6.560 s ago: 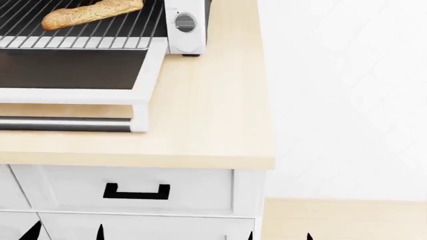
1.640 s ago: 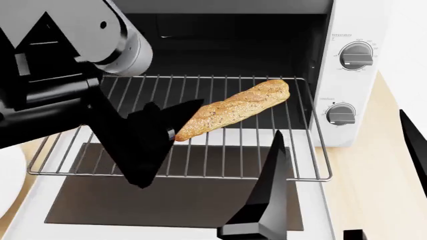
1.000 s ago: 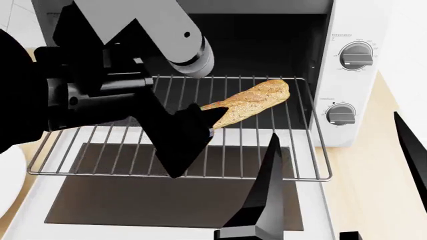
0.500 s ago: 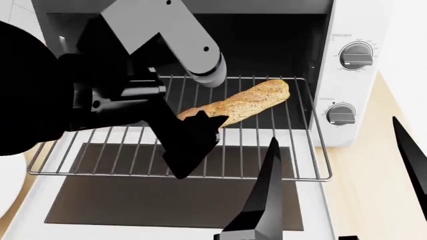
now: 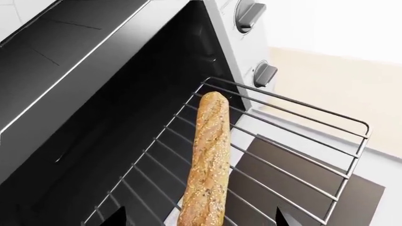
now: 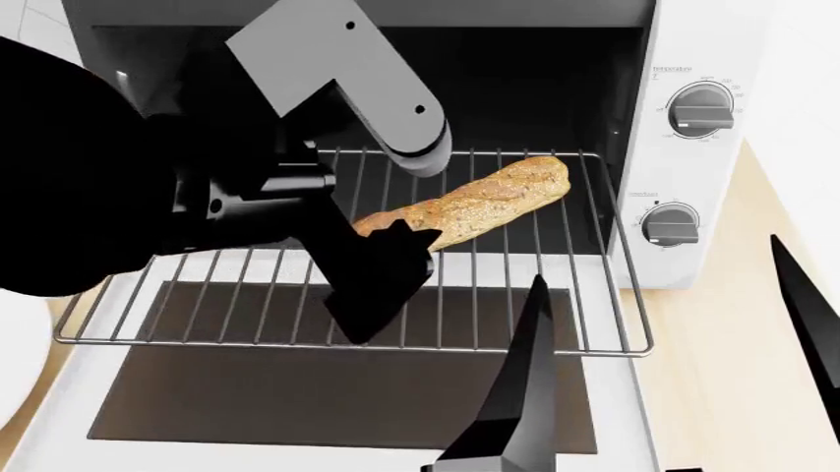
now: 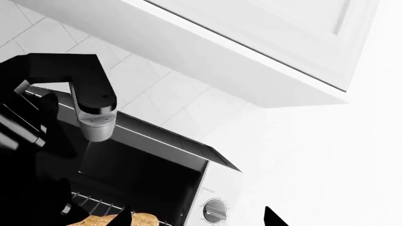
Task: Pick the baguette from the rack and place it on the plate on the counter.
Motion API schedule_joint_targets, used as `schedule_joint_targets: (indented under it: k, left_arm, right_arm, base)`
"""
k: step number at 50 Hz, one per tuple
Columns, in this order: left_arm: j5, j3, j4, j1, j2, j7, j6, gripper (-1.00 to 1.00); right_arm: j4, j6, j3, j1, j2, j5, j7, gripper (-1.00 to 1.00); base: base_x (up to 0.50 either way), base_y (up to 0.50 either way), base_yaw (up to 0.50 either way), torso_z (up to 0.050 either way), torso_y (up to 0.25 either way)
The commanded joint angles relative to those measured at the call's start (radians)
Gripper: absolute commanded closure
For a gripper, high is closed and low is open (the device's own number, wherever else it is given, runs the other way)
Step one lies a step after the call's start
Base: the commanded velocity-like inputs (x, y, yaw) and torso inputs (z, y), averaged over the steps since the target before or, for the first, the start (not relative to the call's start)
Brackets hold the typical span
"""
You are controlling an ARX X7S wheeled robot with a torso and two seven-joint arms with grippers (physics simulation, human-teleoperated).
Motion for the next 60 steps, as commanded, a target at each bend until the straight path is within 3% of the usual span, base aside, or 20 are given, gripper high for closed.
schedule_joint_targets:
  k: [1, 60]
  left_arm:
    - [0.02, 0.011, -0.034, 0.024, 0.023, 0.008, -0.004, -1.0]
    - [0.11, 0.05, -0.24, 0.117, 0.166, 0.098, -0.02, -1.0]
  right_arm:
    - [0.0, 0.001, -0.005, 0.0, -0.003, -0.006, -0.001, -1.0]
    - [0.0, 0.002, -0.006, -0.015, 0.001, -0.016, -0.001, -1.0]
  base:
    - [0.0, 0.0, 0.0, 0.0, 0.0]
    - [0.0, 0.0, 0.0, 0.0, 0.0]
